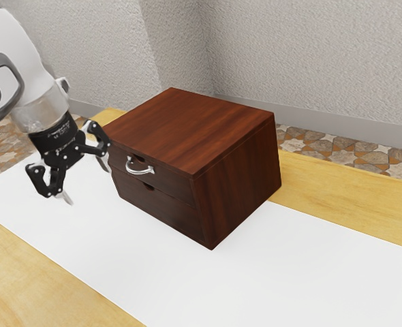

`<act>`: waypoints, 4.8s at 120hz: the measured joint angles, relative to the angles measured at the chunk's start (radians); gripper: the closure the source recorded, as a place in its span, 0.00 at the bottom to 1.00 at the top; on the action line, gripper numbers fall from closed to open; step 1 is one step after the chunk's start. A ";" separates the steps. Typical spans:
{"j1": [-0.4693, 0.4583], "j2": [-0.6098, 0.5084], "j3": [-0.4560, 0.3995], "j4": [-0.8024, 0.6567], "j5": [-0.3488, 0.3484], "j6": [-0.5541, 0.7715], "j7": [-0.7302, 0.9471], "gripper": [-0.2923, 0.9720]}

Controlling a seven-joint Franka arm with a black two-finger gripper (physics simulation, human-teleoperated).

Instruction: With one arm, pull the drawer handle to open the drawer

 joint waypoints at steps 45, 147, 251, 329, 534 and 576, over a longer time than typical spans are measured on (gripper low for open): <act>-0.060 -0.016 0.069 -0.085 -0.016 0.149 -0.123 0.23; -0.028 0.168 0.066 -0.009 -0.010 0.243 -0.079 0.23; -0.020 0.276 0.065 0.065 -0.007 0.303 -0.033 0.45; 0.023 0.123 0.064 -0.105 -0.012 0.322 -0.022 0.77; 0.162 -0.453 -0.031 -0.488 -0.072 0.378 -0.023 0.31; -0.444 0.002 0.120 0.261 -0.002 0.007 -0.080 0.24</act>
